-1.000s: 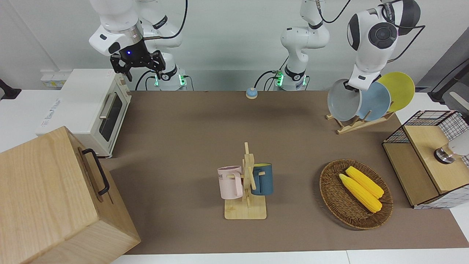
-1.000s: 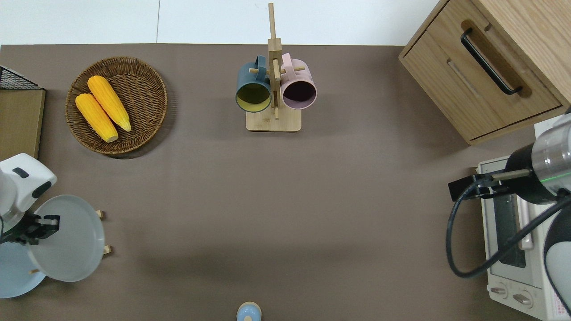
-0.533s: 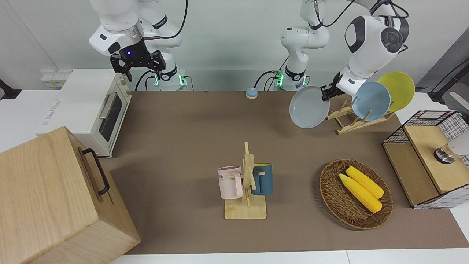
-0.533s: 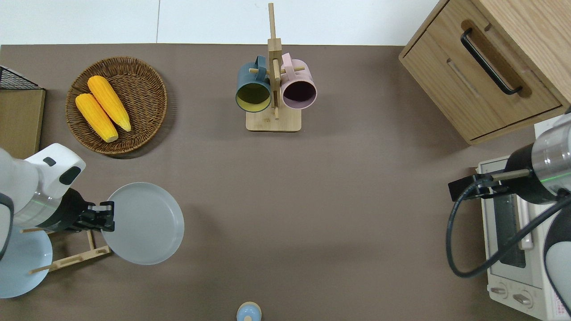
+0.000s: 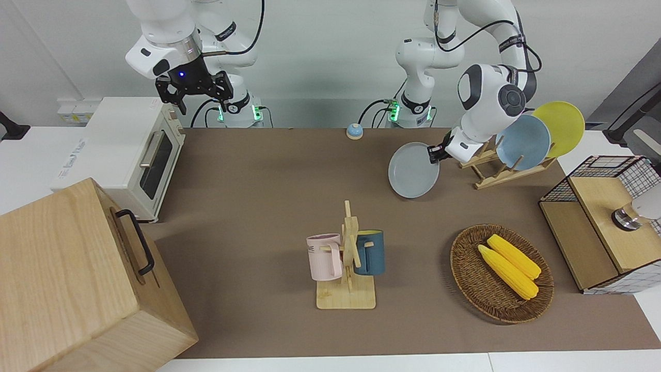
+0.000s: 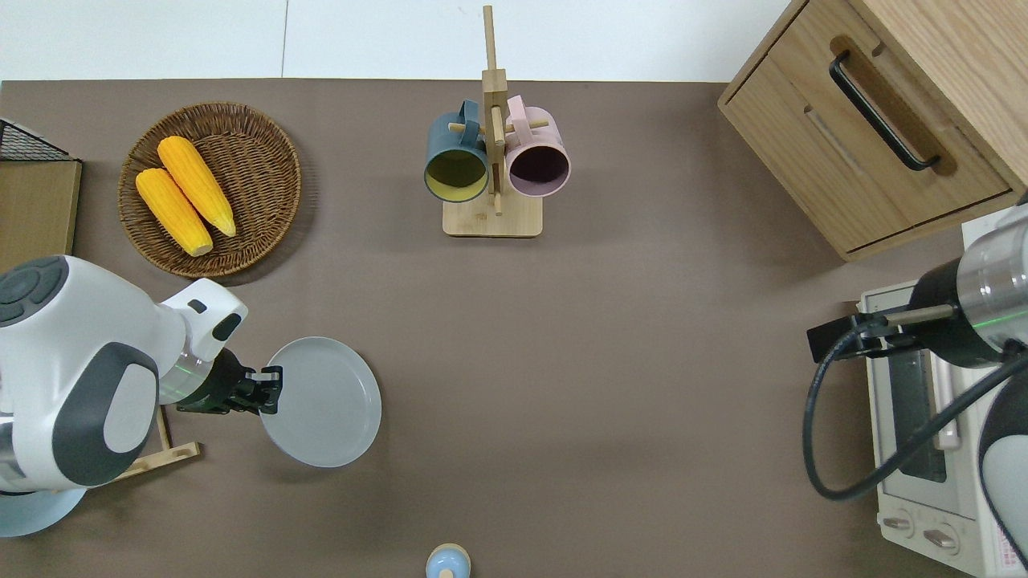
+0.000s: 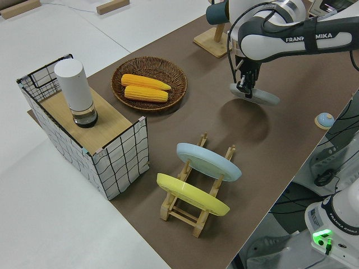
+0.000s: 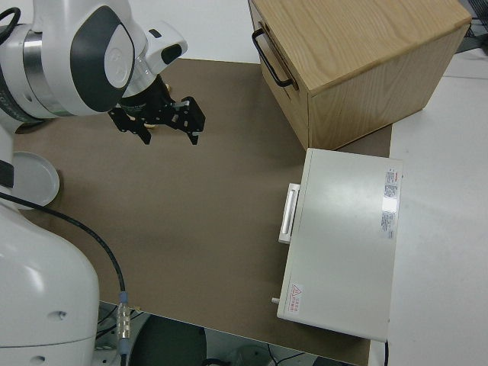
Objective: Pick gray plate from low plate rack and place it on table with left arm
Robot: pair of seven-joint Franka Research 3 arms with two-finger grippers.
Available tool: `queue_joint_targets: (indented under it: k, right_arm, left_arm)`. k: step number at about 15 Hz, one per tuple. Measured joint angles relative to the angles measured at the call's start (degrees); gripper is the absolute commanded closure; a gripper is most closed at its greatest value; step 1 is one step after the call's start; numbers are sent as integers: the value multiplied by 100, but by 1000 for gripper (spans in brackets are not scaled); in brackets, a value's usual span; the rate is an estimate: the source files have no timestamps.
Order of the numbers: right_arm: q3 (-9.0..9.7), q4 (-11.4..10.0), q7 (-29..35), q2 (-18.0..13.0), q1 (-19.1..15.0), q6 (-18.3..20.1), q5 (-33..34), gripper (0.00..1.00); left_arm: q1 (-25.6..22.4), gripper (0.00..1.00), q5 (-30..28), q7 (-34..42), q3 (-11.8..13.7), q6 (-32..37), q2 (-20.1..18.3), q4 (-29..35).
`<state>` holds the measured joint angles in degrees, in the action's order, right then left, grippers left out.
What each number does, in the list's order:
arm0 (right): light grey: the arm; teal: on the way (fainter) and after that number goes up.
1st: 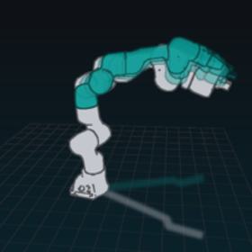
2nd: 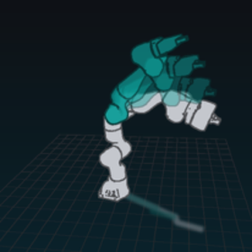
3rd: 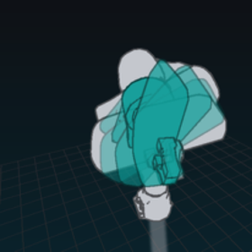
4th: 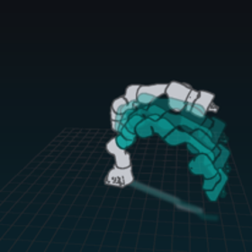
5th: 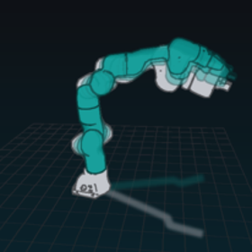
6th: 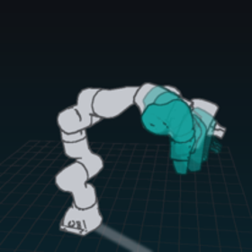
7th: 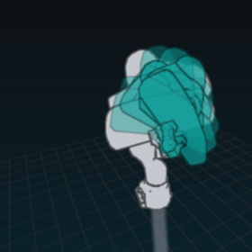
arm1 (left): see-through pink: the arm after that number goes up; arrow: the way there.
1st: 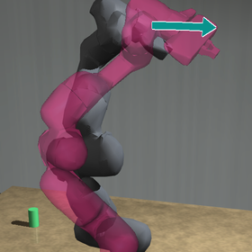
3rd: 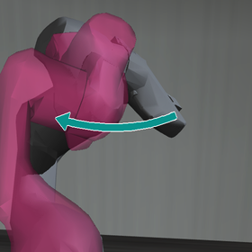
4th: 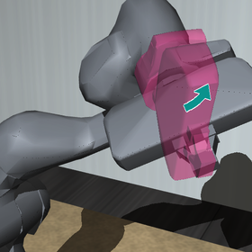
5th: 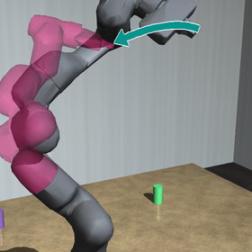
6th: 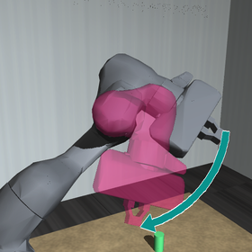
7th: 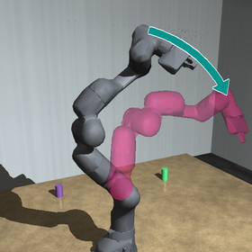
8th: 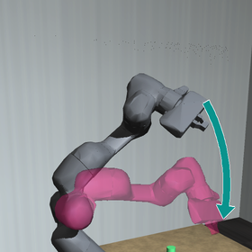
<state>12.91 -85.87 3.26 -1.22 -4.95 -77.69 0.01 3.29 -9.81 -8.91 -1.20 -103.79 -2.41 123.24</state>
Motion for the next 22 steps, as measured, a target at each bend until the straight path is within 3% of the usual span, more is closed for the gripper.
queue_joint_targets:
  k: [2,5,12,18,22]
  right_arm:
    - [0,0,0,0,0,0,0,11]
    - [0,0,0,0,0,0,0,13]
    - [0,0,0,0,0,0,0,13]
    - [0,0,0,0,0,0,0,13]
    - [0,0,0,0,0,0,0,11]
  left_arm:
    - [0,223,0,1,0,5,72,23]
    - [-2,18,0,1,3,26,130,34]
    - [-4,7,144,1,18,49,121,-208]
    - [-8,9,771,3,57,505,-67,-1488]
    - [-8,9,1006,232,64,628,-238,-1938]
